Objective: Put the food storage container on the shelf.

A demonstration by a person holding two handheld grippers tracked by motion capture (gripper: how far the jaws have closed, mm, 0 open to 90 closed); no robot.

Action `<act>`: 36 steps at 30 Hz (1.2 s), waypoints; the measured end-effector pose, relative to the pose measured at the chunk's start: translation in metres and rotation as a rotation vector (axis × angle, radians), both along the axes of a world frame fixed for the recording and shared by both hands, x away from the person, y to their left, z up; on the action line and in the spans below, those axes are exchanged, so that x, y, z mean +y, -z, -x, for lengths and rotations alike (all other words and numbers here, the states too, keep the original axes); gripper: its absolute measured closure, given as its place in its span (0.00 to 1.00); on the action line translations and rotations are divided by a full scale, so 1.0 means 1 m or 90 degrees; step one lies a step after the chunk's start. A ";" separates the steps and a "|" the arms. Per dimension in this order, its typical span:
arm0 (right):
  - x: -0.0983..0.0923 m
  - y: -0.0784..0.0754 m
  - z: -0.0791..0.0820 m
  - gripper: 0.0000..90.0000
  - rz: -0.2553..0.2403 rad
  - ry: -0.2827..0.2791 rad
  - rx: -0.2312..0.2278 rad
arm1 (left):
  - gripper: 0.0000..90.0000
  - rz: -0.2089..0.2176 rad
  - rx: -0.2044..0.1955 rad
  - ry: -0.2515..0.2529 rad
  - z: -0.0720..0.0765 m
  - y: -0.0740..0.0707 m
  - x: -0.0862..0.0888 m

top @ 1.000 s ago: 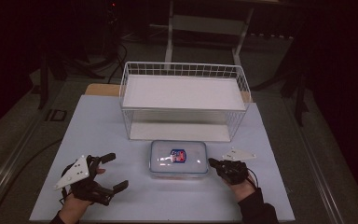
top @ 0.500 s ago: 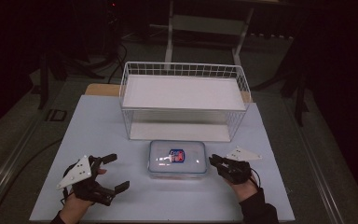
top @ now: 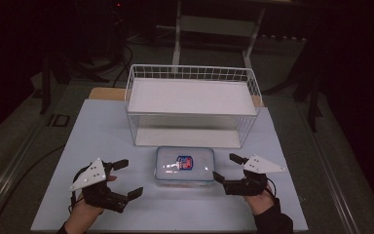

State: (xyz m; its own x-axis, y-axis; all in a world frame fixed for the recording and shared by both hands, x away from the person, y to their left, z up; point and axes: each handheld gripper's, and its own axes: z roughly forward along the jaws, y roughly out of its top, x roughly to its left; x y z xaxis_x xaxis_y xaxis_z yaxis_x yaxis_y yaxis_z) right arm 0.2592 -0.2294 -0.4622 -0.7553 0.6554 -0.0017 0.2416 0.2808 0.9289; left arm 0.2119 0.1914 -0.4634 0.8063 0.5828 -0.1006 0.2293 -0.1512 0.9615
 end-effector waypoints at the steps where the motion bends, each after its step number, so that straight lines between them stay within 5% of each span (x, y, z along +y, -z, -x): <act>1: 0.000 -0.002 0.002 0.14 -0.002 0.007 -0.013 | 0.00 -0.012 -0.002 -0.003 0.000 -0.003 -0.002; 7: 0.001 -0.012 0.008 0.17 0.018 0.041 -0.076 | 0.00 -0.034 0.017 0.025 -0.011 -0.018 -0.009; 9: -0.001 -0.015 0.008 0.17 0.009 0.024 -0.063 | 0.00 -0.019 0.031 0.036 -0.018 -0.020 -0.011; 14: -0.005 -0.018 0.010 0.17 -0.008 0.045 -0.066 | 0.00 -0.022 0.060 0.030 -0.036 -0.023 -0.015; 18: -0.010 -0.018 0.010 0.21 -0.021 0.058 -0.008 | 0.00 -0.043 0.077 0.005 -0.049 -0.027 -0.020; 22: -0.011 -0.015 0.010 0.18 -0.018 0.073 -0.020 | 0.00 -0.042 0.092 -0.004 -0.061 -0.029 -0.025; 30: -0.010 -0.013 0.010 0.15 -0.025 0.050 -0.038 | 0.00 -0.049 0.189 -0.018 -0.089 -0.015 -0.034; 33: -0.010 -0.011 0.008 0.15 -0.034 0.038 -0.014 | 0.00 -0.037 0.220 -0.021 -0.099 -0.007 -0.035; 36: -0.009 -0.010 0.008 0.15 -0.024 0.033 -0.022 | 0.00 -0.048 0.248 -0.038 -0.106 -0.001 -0.037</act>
State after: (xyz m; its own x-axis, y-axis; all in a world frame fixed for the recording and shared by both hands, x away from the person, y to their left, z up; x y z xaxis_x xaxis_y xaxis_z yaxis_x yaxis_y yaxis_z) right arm 0.2517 -0.2385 -0.4525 -0.7207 0.6933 -0.0010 0.2229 0.2331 0.9466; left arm 0.3177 0.1549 -0.4628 0.6804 0.6452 -0.3476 0.5854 -0.1932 0.7874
